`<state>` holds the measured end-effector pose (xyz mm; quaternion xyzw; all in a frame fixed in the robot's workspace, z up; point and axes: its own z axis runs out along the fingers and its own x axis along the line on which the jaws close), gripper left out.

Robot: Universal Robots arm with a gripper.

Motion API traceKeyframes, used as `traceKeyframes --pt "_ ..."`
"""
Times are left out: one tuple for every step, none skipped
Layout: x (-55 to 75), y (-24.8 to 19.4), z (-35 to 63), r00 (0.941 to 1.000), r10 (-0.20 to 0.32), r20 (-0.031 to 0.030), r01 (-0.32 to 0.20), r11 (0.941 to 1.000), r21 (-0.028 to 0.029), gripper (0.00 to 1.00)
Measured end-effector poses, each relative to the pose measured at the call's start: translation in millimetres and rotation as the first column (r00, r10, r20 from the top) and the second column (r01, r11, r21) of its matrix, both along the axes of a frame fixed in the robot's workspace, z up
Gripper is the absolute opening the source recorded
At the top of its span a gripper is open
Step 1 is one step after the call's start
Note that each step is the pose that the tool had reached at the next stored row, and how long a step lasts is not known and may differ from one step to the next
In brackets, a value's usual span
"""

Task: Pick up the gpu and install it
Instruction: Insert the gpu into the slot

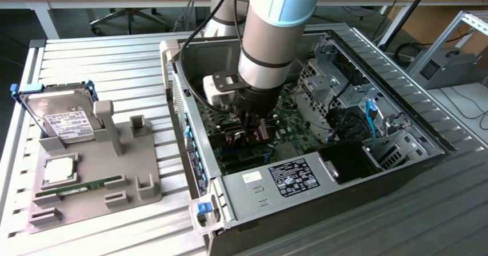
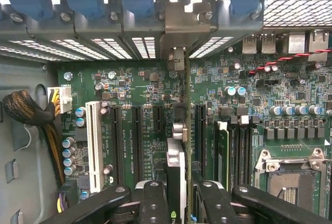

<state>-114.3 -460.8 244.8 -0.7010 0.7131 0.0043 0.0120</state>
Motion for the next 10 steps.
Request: traceKeyframes --pt "0.0 0.0 0.0 1.0000 0.000 0.0000 0.000 1.0000 -0.0001 0.27" --pt "0.0 0.0 0.1 1.0000 0.000 -0.0001 0.000 1.0000 -0.0002 0.27" --pt "0.0 0.0 0.1 1.0000 0.000 -0.0001 0.000 1.0000 -0.0003 0.27" --pt "0.0 0.0 0.1 1.0000 0.000 -0.0001 0.000 1.0000 -0.0003 0.27" --pt "0.0 0.0 0.1 1.0000 0.000 -0.0002 0.000 1.0000 -0.0003 0.27" --pt "0.0 0.0 0.1 1.0000 0.000 -0.0001 0.000 1.0000 -0.0003 0.27" --pt "0.0 0.0 0.1 1.0000 0.000 -0.0001 0.000 1.0000 -0.0002 0.27" --pt "0.0 0.0 0.1 1.0000 0.000 -0.0001 0.000 1.0000 -0.0003 0.27" --pt "0.0 0.0 0.1 1.0000 0.000 -0.0002 0.000 1.0000 -0.0003 0.27" --pt "0.0 0.0 0.1 1.0000 0.000 -0.0001 0.000 1.0000 -0.0003 0.27"
